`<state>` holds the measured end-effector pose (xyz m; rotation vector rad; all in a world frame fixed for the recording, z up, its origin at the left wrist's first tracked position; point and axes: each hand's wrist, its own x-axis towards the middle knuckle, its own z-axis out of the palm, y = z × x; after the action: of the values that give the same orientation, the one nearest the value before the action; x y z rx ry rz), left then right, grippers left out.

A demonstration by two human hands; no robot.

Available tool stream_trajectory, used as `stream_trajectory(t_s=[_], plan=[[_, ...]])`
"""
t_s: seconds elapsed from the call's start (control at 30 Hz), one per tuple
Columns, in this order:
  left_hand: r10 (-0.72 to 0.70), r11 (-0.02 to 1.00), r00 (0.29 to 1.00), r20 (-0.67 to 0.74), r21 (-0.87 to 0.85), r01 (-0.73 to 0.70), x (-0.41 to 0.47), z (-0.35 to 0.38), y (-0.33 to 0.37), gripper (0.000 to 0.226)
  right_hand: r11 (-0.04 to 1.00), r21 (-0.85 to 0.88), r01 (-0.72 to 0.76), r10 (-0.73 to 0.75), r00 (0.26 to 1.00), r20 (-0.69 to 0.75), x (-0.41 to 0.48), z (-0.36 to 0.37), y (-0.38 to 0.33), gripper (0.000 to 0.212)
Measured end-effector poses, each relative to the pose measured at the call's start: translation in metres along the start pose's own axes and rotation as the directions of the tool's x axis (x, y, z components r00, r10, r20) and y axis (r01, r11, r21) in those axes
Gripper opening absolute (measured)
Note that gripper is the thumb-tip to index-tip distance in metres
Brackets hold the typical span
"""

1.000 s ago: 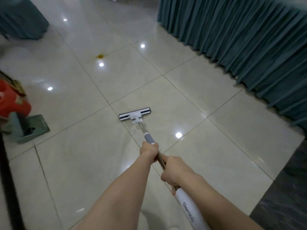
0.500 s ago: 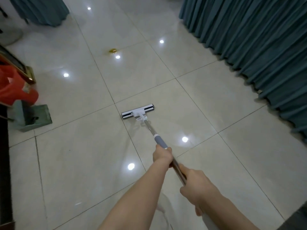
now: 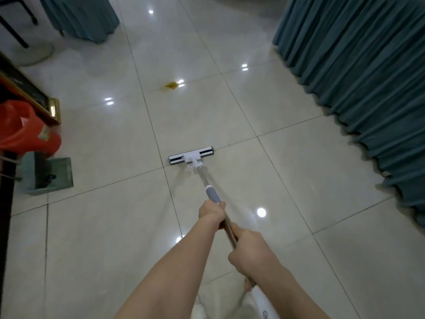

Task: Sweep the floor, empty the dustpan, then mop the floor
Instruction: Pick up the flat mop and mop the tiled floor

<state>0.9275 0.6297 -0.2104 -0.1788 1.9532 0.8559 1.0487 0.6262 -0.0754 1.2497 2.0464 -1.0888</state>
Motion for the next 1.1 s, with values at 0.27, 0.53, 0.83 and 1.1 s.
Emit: stream_trajectory(t_s=[0.27, 0.53, 0.83, 1.1], plan=[[-0.041, 0.995, 0.997, -0.059, -0.088, 0.036, 0.081, 0.011, 0.134, 0.015, 0.999, -0.038, 0.026, -0.023, 0.997, 0.070, 0.116, -0.108, -0.046, 0.065], [-0.031, 0.998, 0.995, -0.100, -0.055, 0.025, 0.169, -0.007, 0.243, 0.022, 0.998, -0.032, 0.045, -0.041, 0.993, 0.108, 0.217, -0.182, -0.115, 0.079], [0.022, 1.000, 0.997, -0.070, 0.018, -0.021, 0.291, -0.107, 0.382, 0.028, 1.000, 0.004, 0.022, -0.022, 0.999, 0.047, 0.340, -0.231, -0.273, 0.078], [0.023, 0.997, 0.999, -0.036, 0.075, -0.020, 0.382, -0.198, 0.506, 0.028, 0.999, 0.052, -0.003, 0.001, 0.999, 0.043, 0.440, -0.274, -0.414, 0.070]])
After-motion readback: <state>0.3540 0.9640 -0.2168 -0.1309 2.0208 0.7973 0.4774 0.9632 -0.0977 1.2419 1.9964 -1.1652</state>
